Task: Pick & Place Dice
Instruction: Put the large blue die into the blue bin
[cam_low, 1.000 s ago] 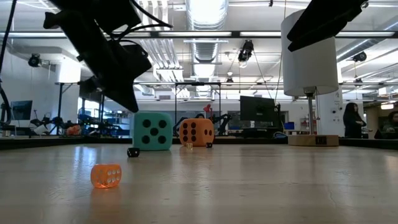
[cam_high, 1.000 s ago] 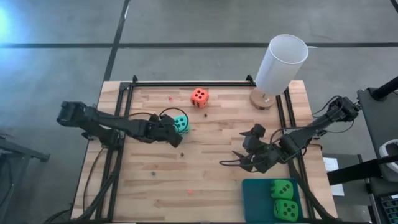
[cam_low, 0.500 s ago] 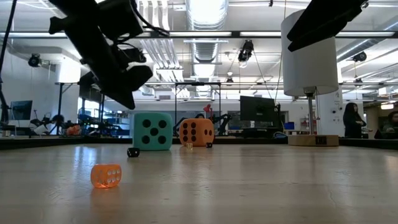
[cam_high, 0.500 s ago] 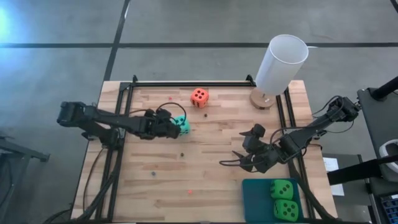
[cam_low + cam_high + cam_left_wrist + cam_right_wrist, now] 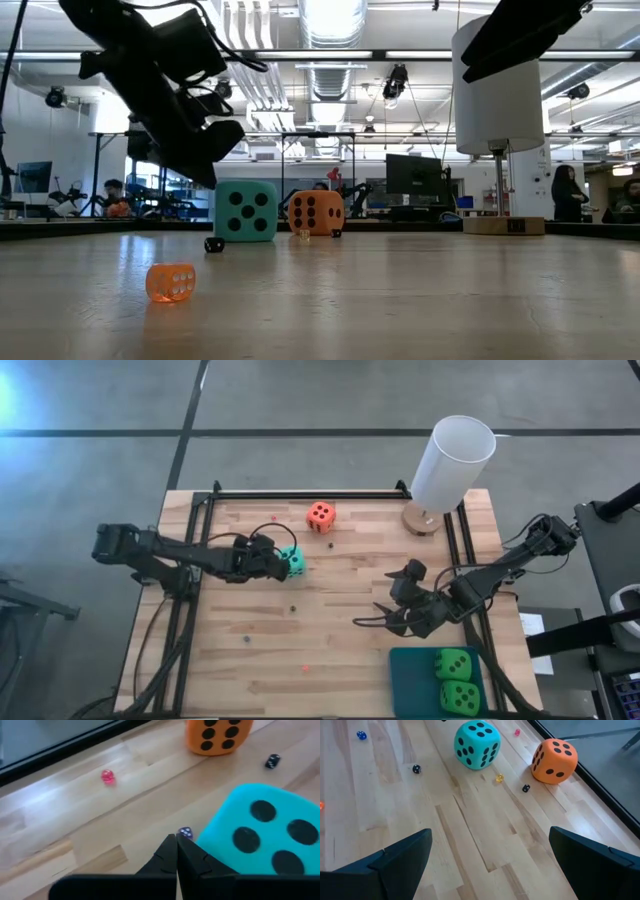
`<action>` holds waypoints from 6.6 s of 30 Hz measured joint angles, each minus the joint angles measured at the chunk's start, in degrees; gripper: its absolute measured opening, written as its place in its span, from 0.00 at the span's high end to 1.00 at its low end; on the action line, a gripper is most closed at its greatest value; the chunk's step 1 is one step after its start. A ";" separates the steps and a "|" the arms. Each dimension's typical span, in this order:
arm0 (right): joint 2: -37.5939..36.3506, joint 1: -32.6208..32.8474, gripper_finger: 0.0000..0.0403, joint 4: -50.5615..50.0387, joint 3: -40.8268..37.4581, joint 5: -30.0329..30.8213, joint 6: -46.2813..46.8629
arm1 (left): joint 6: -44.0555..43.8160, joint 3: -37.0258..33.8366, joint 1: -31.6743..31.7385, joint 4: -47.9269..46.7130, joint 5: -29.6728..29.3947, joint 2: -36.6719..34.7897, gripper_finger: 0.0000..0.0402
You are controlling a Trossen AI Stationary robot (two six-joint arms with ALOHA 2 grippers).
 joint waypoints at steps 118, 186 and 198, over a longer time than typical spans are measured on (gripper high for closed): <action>0.02 0.02 0.01 2.80 0.00 -0.44 0.94 | 7.13 -0.40 -0.55 11.55 9.71 0.00 0.96; -0.02 0.00 0.01 3.74 0.00 -3.43 1.46 | 5.47 -0.38 -0.70 18.11 11.59 7.38 0.96; -0.02 0.00 0.01 4.86 0.02 -3.41 1.40 | 8.82 3.14 -2.42 28.73 17.82 17.19 0.96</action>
